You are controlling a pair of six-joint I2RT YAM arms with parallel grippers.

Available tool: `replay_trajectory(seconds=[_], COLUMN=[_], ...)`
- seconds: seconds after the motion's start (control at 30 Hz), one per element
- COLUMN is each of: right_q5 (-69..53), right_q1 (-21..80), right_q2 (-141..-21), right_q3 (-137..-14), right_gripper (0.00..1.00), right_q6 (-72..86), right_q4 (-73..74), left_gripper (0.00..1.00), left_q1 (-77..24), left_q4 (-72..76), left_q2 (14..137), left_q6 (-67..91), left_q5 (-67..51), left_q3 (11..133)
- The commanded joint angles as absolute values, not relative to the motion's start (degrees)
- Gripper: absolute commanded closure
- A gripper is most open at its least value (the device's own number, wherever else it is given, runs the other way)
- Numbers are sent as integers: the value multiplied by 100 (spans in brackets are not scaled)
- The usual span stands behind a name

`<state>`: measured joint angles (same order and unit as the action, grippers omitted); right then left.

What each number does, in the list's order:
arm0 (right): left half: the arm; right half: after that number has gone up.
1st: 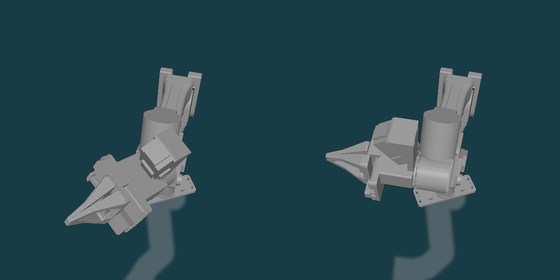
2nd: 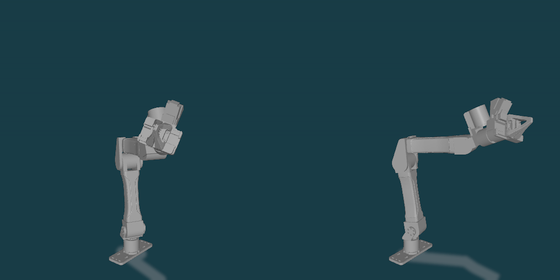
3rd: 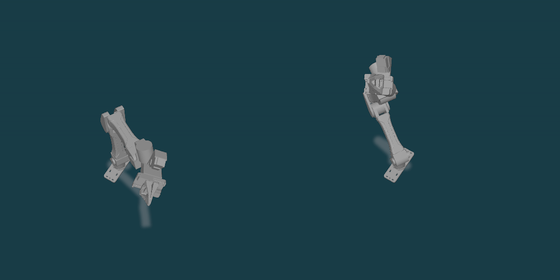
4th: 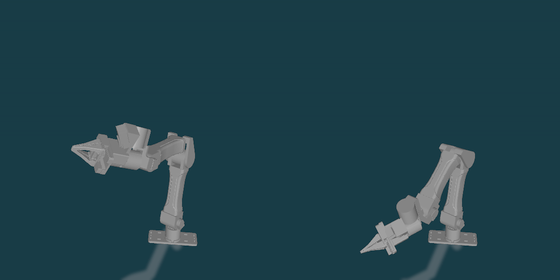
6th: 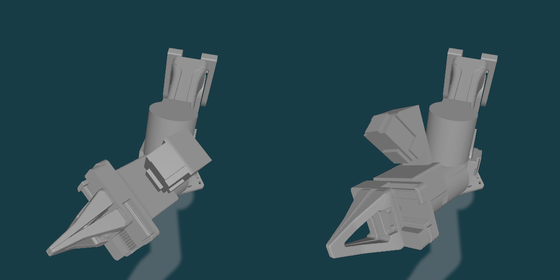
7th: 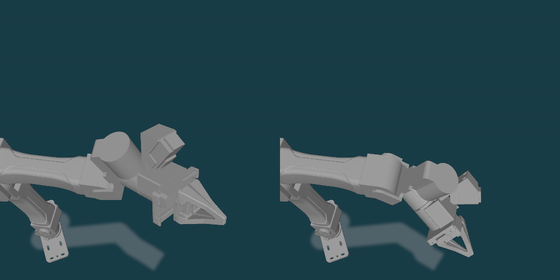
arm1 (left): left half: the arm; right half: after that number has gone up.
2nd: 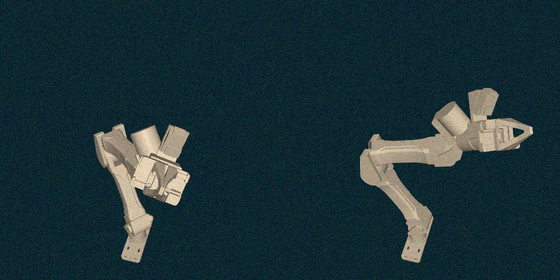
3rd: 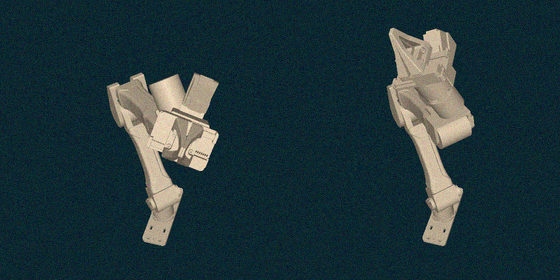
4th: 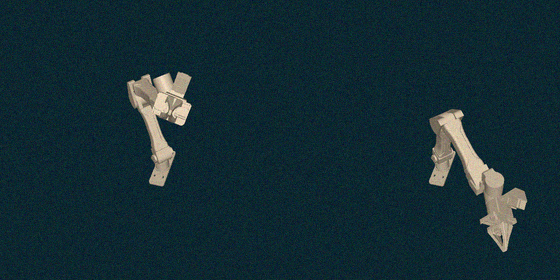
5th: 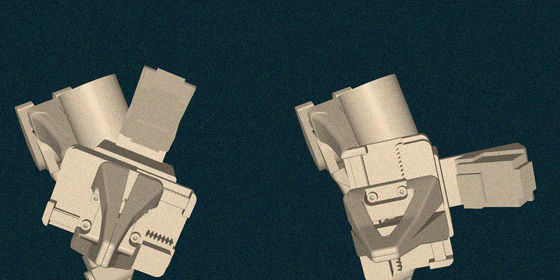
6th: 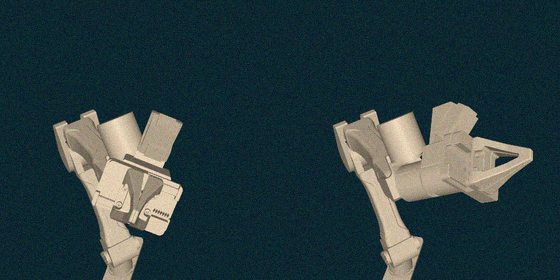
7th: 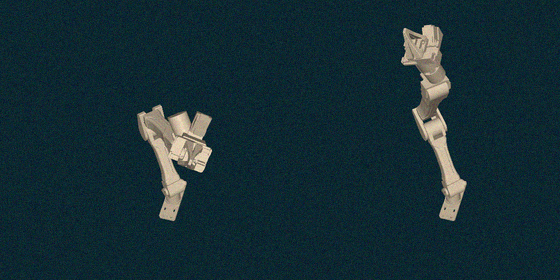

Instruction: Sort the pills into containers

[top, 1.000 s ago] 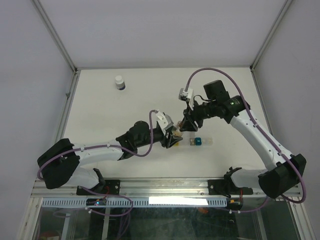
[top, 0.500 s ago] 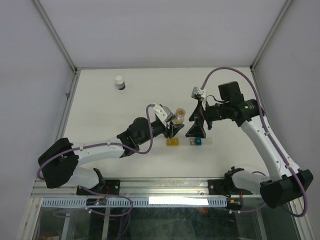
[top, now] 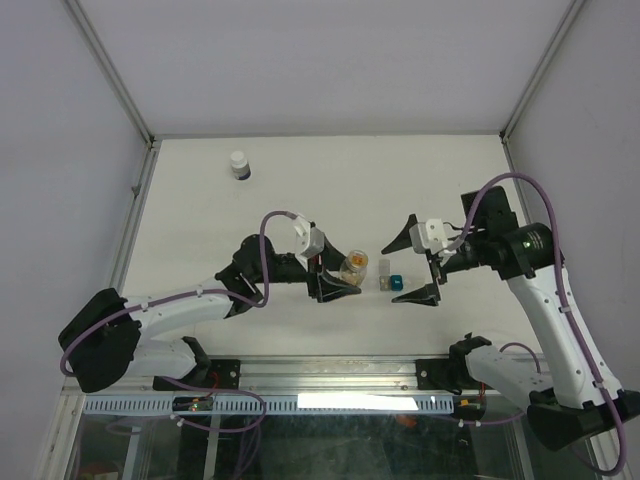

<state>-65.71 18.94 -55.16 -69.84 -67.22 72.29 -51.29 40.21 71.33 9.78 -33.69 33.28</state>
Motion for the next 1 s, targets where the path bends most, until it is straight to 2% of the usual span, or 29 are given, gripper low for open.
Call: replay_trajectory(seconds=[0.0, 0.3, 0.53, 0.77, 0.97], right_q5=[-7131, -6815, -6655, -6517, -6449], right_q1=[2063, 2724, 2931, 2993, 3023], right_q2=[-6080, -6907, -6923, -6885, -6843], right_q3=[-7659, -8067, -7915, -7750, -7652], right_gripper=[4, 20, 27, 42, 46], right_q6=[-7667, -6751, -6571, -6215, -6100], right_q4=[7734, 7488, 7360, 7152, 7113], left_gripper=[100, 100, 100, 100, 100], left_q1=[-5109, -5107, -5107, -5113, -5111], left_q4=[4654, 3556, 3507, 3524, 3524], left_q2=[7302, 7565, 7798, 7795, 7698], left_q6=[1352, 775, 724, 741, 745], left_q5=[-5202, -5476, -5482, -5464, -5434], left_q3=[3406, 4012, 4144, 4201, 4184])
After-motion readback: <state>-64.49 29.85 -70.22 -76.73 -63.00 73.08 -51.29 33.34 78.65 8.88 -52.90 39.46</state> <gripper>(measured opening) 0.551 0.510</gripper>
